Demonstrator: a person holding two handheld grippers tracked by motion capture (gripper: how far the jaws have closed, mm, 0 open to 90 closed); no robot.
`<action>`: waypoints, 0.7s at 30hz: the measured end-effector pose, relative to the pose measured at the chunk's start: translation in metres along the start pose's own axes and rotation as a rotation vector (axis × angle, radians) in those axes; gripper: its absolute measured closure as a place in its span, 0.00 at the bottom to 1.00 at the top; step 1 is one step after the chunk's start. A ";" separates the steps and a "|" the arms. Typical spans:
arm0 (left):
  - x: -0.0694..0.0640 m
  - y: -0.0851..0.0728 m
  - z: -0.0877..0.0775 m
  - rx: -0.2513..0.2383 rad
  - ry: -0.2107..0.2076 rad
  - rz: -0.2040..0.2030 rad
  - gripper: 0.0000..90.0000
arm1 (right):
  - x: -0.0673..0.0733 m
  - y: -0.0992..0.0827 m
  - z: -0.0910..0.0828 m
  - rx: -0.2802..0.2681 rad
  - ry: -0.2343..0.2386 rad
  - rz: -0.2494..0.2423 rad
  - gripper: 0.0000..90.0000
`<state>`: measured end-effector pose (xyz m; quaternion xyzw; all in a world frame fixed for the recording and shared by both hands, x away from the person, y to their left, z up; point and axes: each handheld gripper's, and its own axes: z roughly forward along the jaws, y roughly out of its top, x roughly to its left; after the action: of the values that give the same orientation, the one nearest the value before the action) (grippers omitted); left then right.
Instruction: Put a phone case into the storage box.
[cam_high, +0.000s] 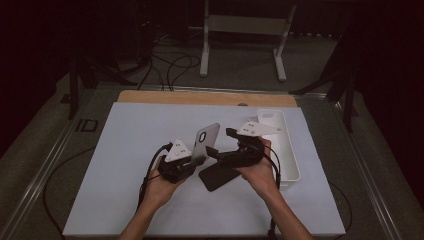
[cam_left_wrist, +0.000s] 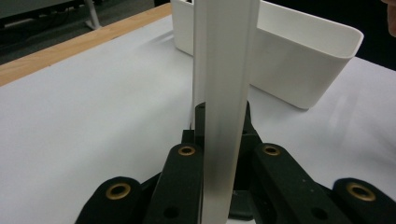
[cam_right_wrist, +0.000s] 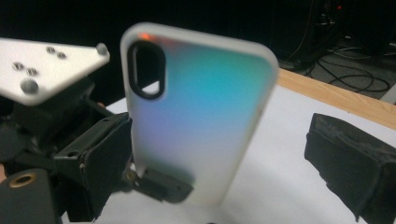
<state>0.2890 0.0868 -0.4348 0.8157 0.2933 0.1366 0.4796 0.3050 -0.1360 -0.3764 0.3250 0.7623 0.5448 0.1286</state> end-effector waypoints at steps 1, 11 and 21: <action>0.000 0.000 0.000 0.002 0.000 0.001 0.96 | 0.001 0.001 0.001 -0.005 -0.004 0.004 0.09; -0.007 -0.001 0.006 0.012 -0.003 0.001 0.96 | 0.008 0.005 0.009 -0.032 -0.005 0.082 0.14; -0.011 -0.002 0.009 0.009 -0.016 -0.025 0.95 | 0.011 0.005 0.015 -0.048 -0.051 0.091 0.16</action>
<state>0.2845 0.0744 -0.4404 0.8153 0.3003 0.1228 0.4797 0.3062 -0.1172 -0.3760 0.3701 0.7300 0.5596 0.1306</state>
